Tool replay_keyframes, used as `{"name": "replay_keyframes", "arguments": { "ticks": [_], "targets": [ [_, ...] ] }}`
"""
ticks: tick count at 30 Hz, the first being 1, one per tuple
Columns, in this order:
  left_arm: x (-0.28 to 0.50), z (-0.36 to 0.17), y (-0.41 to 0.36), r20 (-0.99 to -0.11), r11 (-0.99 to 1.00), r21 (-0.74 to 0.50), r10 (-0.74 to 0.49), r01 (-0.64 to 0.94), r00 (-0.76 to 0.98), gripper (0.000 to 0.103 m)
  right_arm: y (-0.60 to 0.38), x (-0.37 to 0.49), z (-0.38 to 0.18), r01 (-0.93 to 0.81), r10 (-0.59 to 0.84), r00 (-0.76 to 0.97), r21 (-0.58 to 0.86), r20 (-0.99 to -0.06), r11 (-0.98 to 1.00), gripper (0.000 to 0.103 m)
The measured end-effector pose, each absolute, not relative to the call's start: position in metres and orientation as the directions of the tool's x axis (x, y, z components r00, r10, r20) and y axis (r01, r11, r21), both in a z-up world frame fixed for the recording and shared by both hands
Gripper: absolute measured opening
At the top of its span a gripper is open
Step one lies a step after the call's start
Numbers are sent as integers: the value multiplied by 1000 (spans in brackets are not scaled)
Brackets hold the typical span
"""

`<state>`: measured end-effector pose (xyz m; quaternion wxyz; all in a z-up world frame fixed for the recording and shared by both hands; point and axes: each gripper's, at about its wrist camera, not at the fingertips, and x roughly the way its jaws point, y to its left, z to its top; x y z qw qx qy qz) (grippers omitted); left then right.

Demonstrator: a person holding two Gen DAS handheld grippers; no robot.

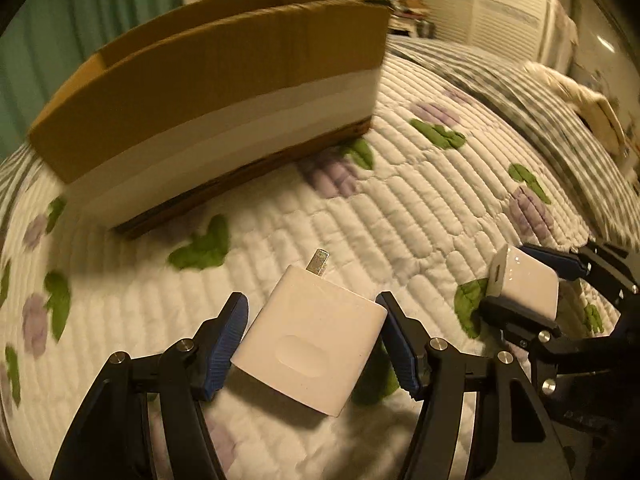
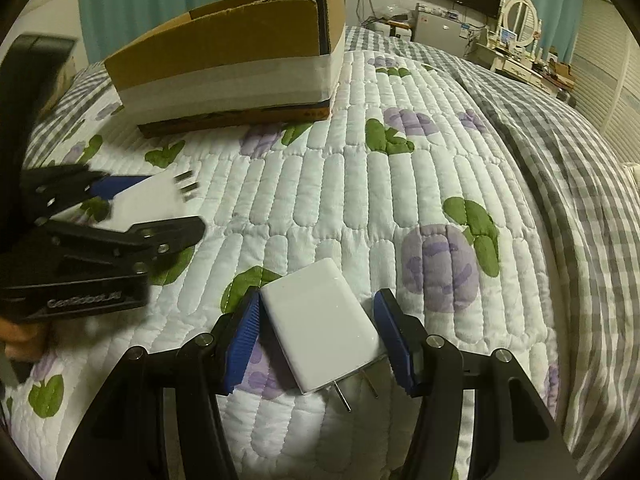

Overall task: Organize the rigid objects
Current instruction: 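Carry both white chargers into the cardboard box with both tools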

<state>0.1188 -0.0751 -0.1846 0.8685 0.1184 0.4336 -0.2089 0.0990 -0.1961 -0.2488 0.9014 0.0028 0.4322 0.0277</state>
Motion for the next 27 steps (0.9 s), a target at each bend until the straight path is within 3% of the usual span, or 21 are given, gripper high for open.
{"name": "replay_keyframes", "arguments": {
  "ticks": [12, 27],
  "targets": [
    [90, -156, -35, -740, 946, 24, -201, 324, 642, 67, -185, 82, -237, 16, 27, 648, 48, -761, 999, 57],
    [57, -73, -6, -588, 964, -3, -216, 265, 779, 67, -152, 53, -154, -4, 8, 776, 8, -630, 1000, 57]
  ]
}}
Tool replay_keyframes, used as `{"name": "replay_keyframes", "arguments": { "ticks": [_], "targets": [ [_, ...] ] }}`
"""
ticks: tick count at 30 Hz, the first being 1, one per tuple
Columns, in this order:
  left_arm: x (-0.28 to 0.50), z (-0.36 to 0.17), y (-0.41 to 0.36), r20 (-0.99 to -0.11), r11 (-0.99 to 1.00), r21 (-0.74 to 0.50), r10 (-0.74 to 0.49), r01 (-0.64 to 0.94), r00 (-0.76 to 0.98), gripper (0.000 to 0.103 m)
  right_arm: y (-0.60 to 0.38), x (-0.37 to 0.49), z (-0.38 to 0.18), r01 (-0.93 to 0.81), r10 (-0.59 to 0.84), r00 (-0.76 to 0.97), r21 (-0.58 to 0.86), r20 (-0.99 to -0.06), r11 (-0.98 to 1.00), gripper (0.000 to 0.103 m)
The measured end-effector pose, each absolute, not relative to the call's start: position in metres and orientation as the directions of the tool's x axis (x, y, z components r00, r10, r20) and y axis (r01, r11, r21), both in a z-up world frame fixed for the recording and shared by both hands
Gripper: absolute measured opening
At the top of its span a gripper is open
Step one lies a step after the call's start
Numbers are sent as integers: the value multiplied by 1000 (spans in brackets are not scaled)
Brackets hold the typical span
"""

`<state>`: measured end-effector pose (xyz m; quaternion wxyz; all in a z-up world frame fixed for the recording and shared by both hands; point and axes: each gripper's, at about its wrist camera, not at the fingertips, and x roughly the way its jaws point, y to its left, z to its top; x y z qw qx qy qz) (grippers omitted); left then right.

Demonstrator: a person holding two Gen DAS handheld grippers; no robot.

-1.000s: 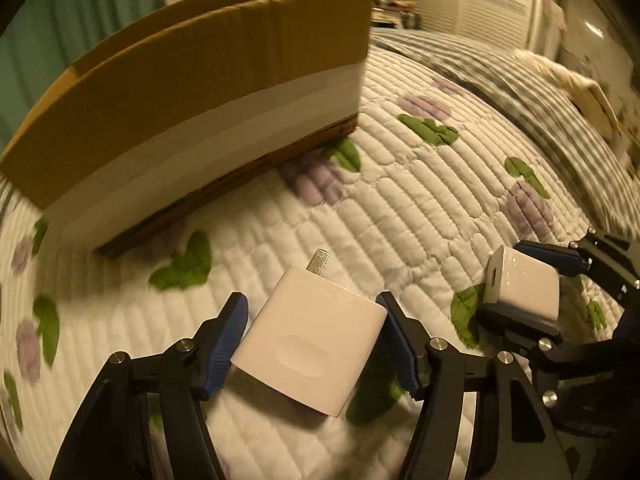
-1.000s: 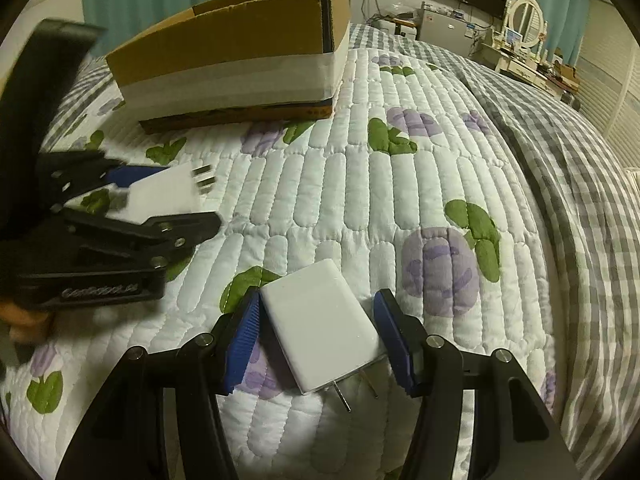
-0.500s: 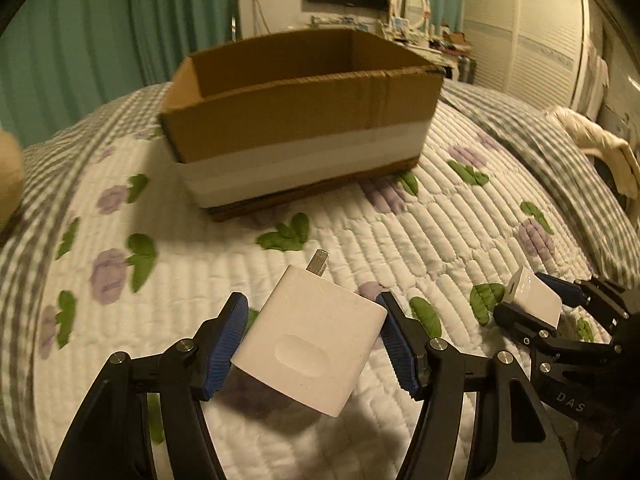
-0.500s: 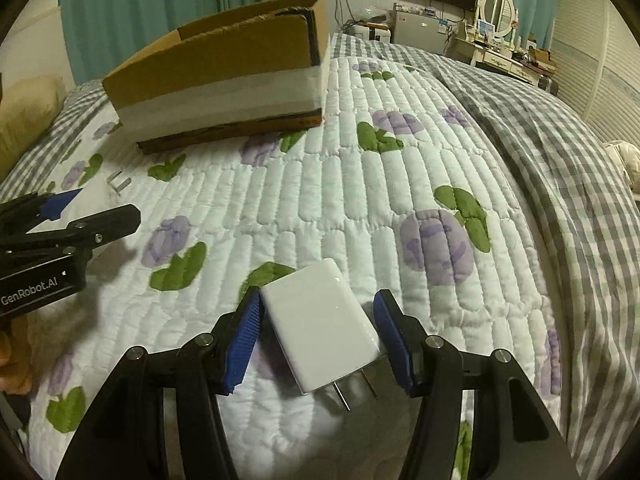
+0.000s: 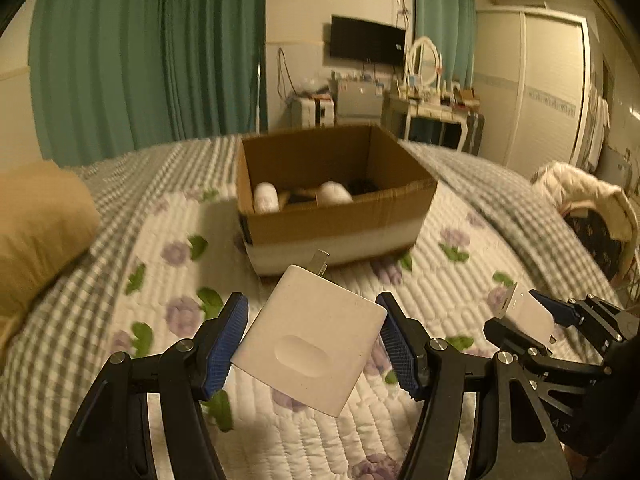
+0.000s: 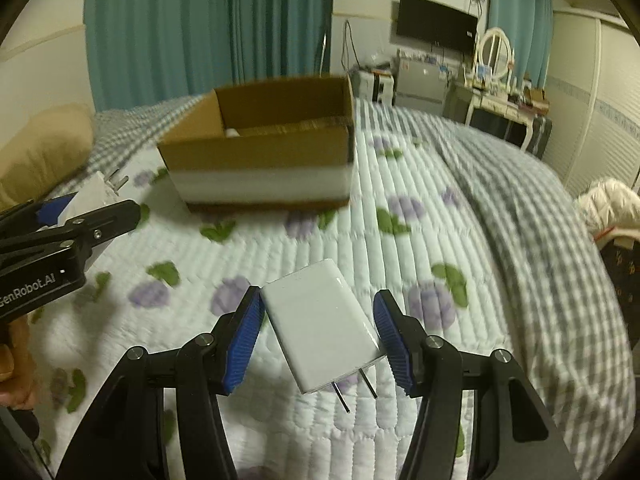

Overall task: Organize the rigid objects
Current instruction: 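Carry both white chargers into the cardboard box with both tools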

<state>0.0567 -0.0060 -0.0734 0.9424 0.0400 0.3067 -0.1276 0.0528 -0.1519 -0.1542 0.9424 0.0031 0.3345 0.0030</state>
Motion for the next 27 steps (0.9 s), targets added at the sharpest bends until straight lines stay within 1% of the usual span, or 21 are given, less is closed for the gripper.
{"name": "replay_keyframes", "arguments": {
  "ticks": [7, 8, 11, 19, 27],
  "targets": [
    [48, -31, 7, -502, 968, -26, -227, 248, 834, 67, -145, 43, -118, -17, 13, 824, -3, -566, 1000, 57],
    [48, -28, 9, -496, 969, -28, -228, 247, 838, 67, -145, 41, -105, -21, 17, 840, 0, -542, 1000, 57],
    [50, -17, 11, -473, 969, -32, -230, 245, 850, 67, -143, 42, -89, -28, 26, 862, 4, -506, 1000, 57],
    [68, -4, 7, -448, 968, -36, -237, 247, 862, 67, -138, 60, -56, -64, 51, 904, -15, -424, 998, 57],
    [103, 2, -2, -438, 966, -35, -246, 257, 865, 67, -142, 94, -41, -84, 58, 927, -55, -369, 995, 57]
  ]
}}
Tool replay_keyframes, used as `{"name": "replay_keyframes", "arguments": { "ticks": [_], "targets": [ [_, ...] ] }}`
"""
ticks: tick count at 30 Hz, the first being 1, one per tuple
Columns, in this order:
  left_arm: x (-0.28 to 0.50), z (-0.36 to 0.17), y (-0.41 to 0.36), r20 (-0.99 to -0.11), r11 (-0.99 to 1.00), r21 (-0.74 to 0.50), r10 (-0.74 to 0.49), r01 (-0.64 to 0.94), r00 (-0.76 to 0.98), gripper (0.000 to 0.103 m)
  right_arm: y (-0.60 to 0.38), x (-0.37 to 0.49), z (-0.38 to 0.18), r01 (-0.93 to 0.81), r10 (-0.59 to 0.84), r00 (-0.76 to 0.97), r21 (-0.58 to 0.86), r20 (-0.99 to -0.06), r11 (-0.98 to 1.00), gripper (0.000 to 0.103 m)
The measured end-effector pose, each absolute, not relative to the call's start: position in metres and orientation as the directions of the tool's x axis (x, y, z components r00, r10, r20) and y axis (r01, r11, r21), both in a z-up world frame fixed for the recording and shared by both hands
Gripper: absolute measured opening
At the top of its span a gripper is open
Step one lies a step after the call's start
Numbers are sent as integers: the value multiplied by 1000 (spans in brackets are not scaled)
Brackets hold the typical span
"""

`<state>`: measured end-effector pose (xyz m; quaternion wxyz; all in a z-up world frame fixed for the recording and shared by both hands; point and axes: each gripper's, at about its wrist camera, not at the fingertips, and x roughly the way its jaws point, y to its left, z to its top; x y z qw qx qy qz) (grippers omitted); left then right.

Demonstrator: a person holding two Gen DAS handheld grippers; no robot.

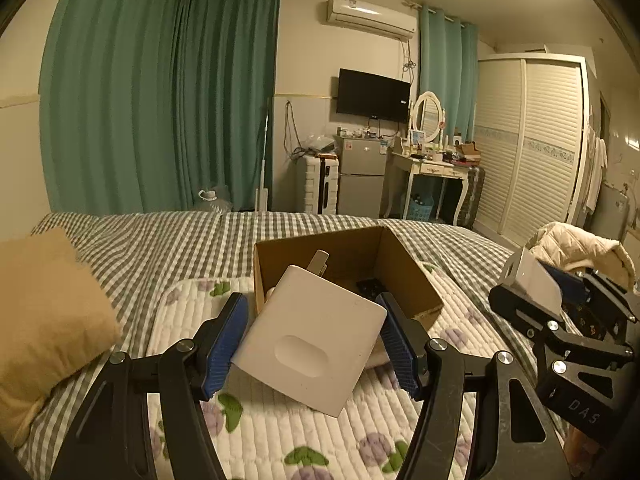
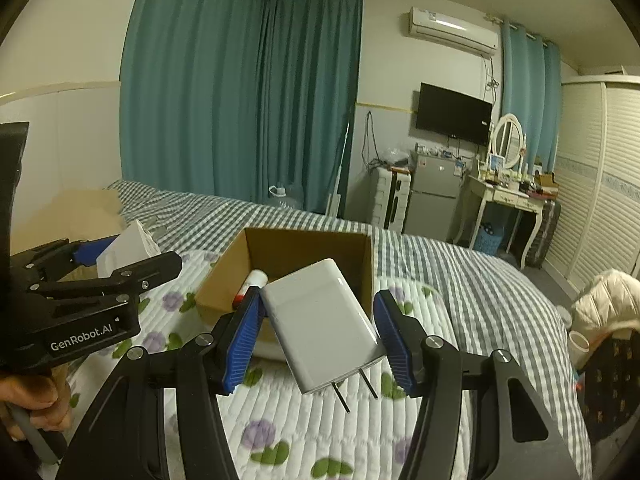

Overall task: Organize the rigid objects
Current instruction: 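Carry both white chargers into the cardboard box with both tools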

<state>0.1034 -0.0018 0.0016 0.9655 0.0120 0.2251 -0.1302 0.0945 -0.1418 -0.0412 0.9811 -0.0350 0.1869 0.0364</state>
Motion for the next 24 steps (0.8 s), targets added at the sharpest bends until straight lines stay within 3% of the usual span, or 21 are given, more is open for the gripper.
{"name": "replay_keyframes", "arguments": {
  "ticks": [13, 18, 24],
  "targets": [
    [173, -2, -19, -430, 965, -38, -250, 260, 867, 67, -156, 169, -40, -107, 86, 929, -39, -361, 994, 57],
    [210, -16, -21, -464, 967, -35, -240, 253, 853, 67, -164, 217, -61, -108, 113, 900, 35, -421, 993, 57],
    [252, -36, -23, -526, 964, -59, -250, 259, 813, 67, -159, 249, -80, -123, 112, 878, 8, -465, 992, 57]
  ]
}}
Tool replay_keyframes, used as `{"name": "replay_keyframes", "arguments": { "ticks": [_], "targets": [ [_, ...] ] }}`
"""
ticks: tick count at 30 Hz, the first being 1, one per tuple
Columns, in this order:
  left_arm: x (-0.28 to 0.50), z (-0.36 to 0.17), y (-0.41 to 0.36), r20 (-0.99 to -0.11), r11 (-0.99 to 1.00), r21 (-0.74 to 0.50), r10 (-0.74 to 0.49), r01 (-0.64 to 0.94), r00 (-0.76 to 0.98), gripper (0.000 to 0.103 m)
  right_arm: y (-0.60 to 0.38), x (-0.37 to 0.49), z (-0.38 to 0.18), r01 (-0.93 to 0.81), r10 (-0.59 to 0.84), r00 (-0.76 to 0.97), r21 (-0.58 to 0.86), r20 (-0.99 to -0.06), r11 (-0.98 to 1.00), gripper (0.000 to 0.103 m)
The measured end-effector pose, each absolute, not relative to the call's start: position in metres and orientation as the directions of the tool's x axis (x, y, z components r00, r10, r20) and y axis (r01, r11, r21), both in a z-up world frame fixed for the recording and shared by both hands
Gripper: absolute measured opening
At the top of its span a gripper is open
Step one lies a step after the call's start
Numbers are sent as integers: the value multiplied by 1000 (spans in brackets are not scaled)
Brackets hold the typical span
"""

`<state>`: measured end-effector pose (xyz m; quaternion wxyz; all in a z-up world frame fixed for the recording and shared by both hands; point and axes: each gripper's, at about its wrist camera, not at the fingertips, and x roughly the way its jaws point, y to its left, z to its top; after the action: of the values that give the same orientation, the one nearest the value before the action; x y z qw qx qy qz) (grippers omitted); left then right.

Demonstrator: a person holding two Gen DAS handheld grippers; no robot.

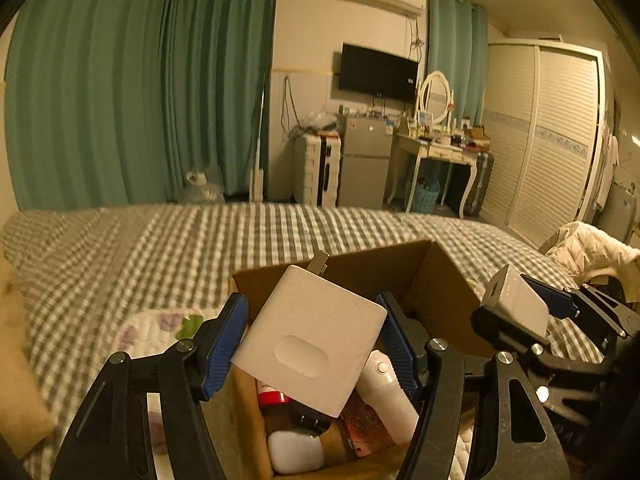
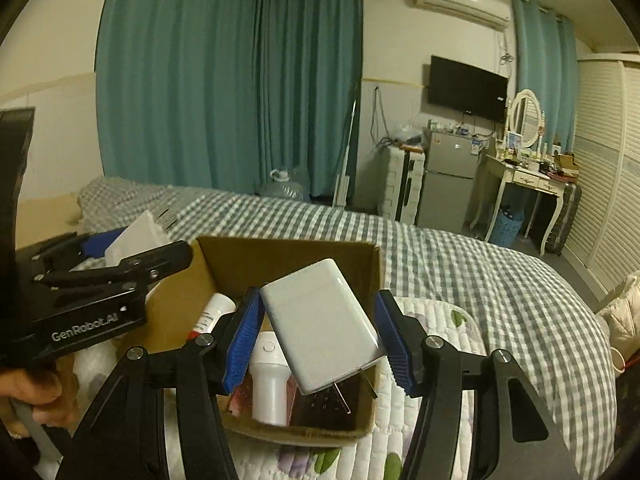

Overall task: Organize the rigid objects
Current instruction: 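Carry both white chargers into the cardboard box with both tools, then open both tools to release the chargers and withdraw from the box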

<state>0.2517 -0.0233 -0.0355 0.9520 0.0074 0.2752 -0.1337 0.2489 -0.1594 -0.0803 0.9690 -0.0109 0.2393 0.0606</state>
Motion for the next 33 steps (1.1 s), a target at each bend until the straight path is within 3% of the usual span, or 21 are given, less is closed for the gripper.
{"name": "replay_keyframes", "arguments": {
  "ticks": [10, 15, 22, 24, 27, 29, 33],
  "targets": [
    [299, -69, -41, -658, 968, -38, -211, 248, 722, 67, -148, 299, -124, -169, 87, 783, -76, -616, 983, 57],
    [316, -86, -39, -730, 968, -91, -224, 232, 645, 67, -145, 312, -138, -167, 53, 753, -112, -655, 980, 57],
    [316, -86, -41, -732, 968, -75, -216, 239, 647, 70, -132, 315, -145, -191, 46, 736, -142, -676, 971, 57],
    [316, -84, -37, -720, 964, -112, -247, 243, 649, 78, -132, 313, -143, -181, 44, 741, -137, -670, 974, 58],
    [312, -79, -31, -697, 962, -145, -265, 231, 666, 82, -134, 310, -138, -171, 39, 750, -138, -660, 976, 69],
    [307, -73, -25, -675, 961, -169, -276, 221, 685, 83, -134, 305, -133, -165, 31, 756, -144, -653, 976, 73],
    [298, -51, -9, -629, 965, -194, -262, 179, 732, 94, -136, 295, -123, -138, 11, 774, -152, -633, 979, 77]
  ]
}}
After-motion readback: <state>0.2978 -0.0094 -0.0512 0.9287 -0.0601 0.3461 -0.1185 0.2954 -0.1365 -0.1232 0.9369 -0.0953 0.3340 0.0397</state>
